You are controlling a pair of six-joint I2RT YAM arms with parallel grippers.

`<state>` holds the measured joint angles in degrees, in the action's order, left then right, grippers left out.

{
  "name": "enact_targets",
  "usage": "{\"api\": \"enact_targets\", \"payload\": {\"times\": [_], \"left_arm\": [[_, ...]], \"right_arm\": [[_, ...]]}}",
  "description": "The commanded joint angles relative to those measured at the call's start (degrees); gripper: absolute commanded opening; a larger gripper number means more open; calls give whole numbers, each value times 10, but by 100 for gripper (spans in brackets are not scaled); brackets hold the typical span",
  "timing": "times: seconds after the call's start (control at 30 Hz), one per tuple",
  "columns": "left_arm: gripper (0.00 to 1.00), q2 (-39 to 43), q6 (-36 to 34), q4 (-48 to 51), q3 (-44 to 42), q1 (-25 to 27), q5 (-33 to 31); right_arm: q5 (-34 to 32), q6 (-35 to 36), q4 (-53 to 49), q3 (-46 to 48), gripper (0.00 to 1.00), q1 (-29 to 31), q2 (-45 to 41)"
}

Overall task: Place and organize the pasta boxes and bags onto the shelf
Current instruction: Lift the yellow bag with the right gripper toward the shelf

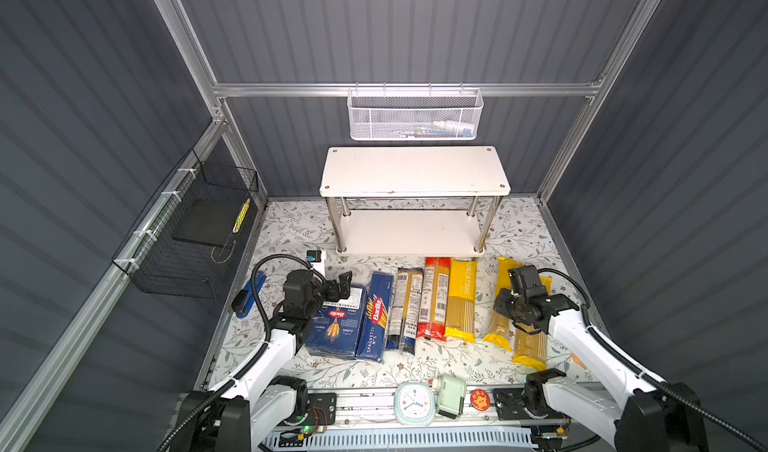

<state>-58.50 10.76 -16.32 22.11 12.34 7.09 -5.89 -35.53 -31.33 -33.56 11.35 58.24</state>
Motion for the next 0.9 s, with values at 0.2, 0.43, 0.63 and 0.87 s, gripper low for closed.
{"api": "enact_targets", "payload": {"times": [0.2,0.43,0.63,0.87], "left_arm": [[99,2,3,0,1,2,5],[99,1,3,0,2,2,7],[99,-4,4,1,4,2,10],[99,-4,4,3,5,2,11]], "right_arm": [[4,23,-33,-70,0,-15,-60],[4,40,-75,-107,0,-19,-92],[17,47,-92,-147,0,-19,-105],[6,81,-134,-212,0,-19,-91]]}}
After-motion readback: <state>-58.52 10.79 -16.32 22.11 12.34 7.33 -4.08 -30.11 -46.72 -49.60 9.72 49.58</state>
